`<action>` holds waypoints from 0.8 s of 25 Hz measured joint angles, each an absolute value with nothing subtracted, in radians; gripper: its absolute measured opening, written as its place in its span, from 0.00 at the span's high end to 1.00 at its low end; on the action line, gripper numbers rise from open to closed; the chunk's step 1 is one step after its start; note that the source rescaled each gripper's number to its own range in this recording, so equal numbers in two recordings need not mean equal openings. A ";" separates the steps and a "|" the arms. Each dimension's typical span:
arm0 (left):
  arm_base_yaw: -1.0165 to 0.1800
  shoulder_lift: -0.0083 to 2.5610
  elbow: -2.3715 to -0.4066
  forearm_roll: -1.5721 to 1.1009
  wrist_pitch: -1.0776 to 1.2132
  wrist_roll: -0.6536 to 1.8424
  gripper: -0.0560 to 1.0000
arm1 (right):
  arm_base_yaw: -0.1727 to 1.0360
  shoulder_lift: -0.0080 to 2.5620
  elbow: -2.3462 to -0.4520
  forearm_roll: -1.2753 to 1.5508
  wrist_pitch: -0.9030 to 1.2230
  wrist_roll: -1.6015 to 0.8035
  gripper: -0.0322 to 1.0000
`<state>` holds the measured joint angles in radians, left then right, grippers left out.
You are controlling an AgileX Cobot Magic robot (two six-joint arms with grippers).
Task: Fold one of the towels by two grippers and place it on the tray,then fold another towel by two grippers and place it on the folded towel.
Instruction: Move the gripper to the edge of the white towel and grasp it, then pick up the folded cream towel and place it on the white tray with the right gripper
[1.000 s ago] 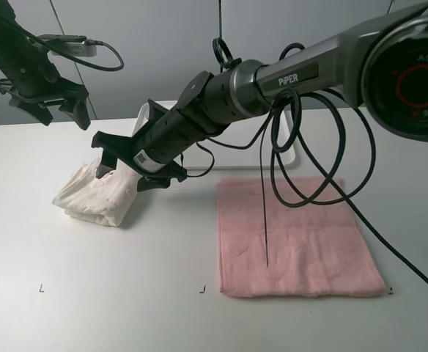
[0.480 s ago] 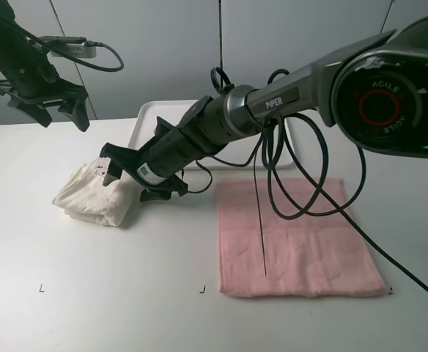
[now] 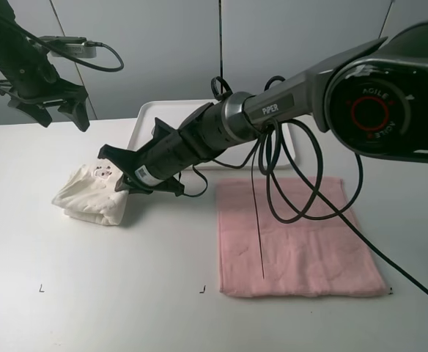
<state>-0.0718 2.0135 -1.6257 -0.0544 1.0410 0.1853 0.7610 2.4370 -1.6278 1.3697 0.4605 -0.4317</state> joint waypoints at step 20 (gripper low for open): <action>-0.072 2.013 -1.626 -0.058 1.065 0.185 0.01 | 0.465 2.331 -1.628 1.368 0.358 -0.550 0.90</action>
